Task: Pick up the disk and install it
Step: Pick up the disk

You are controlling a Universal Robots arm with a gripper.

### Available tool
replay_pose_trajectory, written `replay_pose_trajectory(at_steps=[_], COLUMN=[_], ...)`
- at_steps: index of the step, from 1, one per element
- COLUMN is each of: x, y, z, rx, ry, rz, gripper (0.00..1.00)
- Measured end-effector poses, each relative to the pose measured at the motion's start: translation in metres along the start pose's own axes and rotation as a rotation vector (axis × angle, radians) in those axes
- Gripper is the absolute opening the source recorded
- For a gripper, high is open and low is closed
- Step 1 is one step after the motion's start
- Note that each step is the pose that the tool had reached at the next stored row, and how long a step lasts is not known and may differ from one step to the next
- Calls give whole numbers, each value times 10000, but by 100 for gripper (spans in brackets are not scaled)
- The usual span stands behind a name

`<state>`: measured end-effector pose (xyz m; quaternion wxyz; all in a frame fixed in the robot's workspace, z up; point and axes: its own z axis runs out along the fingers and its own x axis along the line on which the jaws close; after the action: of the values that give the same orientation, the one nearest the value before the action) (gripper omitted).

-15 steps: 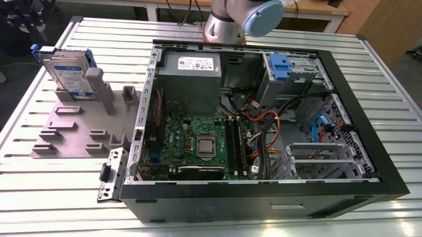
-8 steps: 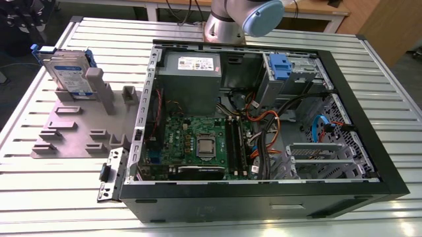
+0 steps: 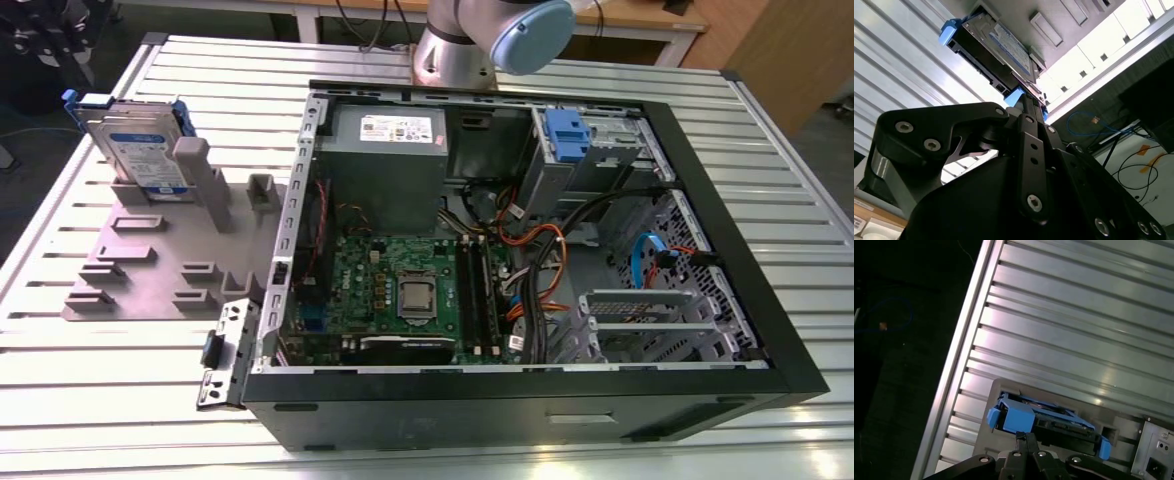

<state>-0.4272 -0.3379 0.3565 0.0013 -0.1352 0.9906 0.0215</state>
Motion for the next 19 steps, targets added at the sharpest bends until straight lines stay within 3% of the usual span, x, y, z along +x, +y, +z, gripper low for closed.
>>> replay_pose_trajectory(at_steps=[19], x=[0], y=[0], z=[0], rx=[-8], ry=[39], rz=[-918], gripper=[11])
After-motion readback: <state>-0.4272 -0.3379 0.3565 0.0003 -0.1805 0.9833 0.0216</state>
